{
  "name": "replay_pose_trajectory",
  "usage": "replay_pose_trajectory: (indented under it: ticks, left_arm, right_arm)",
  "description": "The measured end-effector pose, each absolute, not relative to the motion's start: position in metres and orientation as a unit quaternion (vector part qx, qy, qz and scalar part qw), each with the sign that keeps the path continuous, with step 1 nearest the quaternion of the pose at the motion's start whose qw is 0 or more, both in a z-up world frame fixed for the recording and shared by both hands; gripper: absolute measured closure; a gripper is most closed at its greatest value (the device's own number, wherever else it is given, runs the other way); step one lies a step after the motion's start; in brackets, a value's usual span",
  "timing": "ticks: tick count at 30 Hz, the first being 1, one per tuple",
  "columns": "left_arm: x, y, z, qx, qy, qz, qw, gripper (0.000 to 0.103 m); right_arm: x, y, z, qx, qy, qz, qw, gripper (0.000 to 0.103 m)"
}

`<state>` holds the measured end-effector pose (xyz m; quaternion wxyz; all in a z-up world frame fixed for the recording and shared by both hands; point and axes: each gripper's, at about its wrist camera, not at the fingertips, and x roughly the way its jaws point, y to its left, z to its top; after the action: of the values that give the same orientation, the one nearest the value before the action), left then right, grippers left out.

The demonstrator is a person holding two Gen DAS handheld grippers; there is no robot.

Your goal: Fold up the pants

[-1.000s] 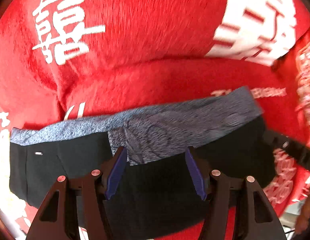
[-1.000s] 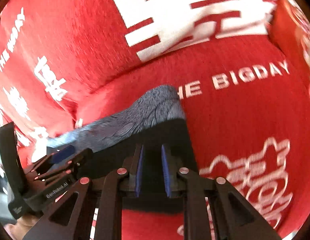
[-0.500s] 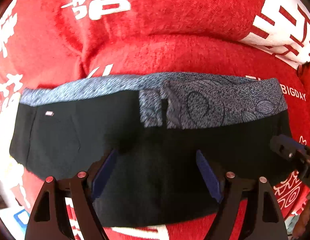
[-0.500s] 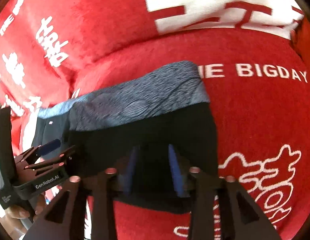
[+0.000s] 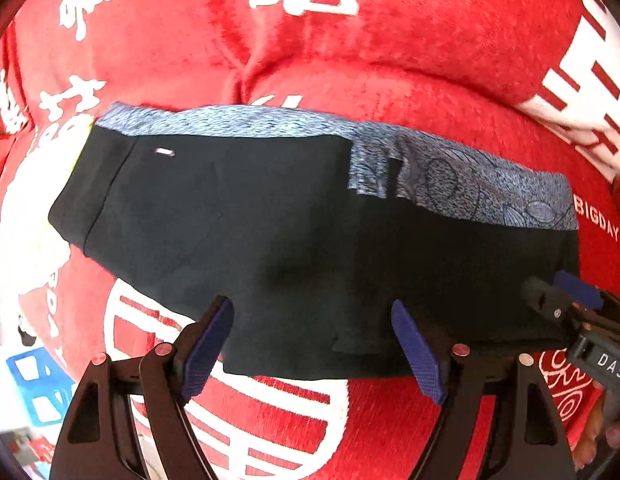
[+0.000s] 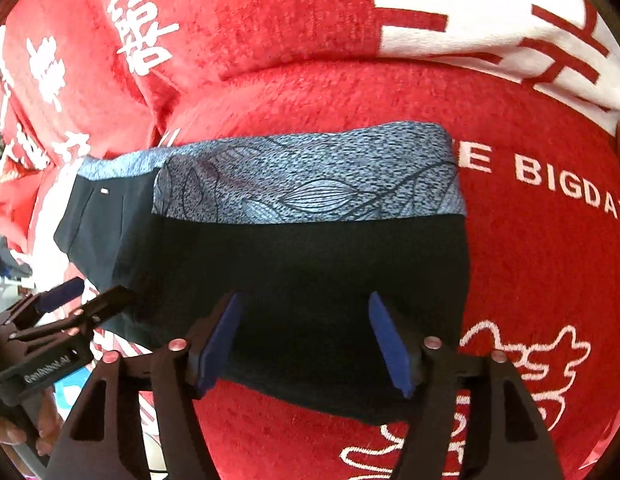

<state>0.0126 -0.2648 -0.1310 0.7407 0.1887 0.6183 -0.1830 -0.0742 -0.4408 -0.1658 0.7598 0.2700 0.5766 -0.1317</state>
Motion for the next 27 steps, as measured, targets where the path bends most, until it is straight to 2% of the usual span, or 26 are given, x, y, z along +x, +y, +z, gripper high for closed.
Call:
replay_pose_trajectory:
  ticks: [4,13,14,15,19,27]
  left_arm:
    - [0.017,-0.254,-0.135,0.188,0.618,-0.182,0.741,0.021]
    - [0.044,-0.227,-0.145,0.204,0.626,-0.212,0.722,0.02]
    - [0.049,-0.223,-0.145,0.205,0.627,-0.215,0.72,0.014]
    - [0.054,-0.218,-0.145,0.205,0.627,-0.219,0.719,0.0]
    - [0.074,-0.201,-0.142,0.208,0.619,-0.233,0.72,0.0]
    - [0.112,-0.16,-0.146,0.179,0.633,-0.213,0.722,0.0]
  right_arm:
    - [-0.067,-0.433,-0.166,0.252,0.585,-0.136,0.759,0.023]
    - [-0.054,-0.404,-0.153,0.231,0.592,-0.189,0.749,0.022]
    - [-0.051,-0.398,-0.151,0.233,0.591,-0.193,0.748,0.022]
    - [-0.048,-0.393,-0.149,0.235,0.59,-0.196,0.747,0.021]
    - [-0.029,-0.367,-0.147,0.234,0.591,-0.204,0.745,0.017]
    - [0.017,-0.325,-0.149,0.207,0.608,-0.192,0.742,0.016]
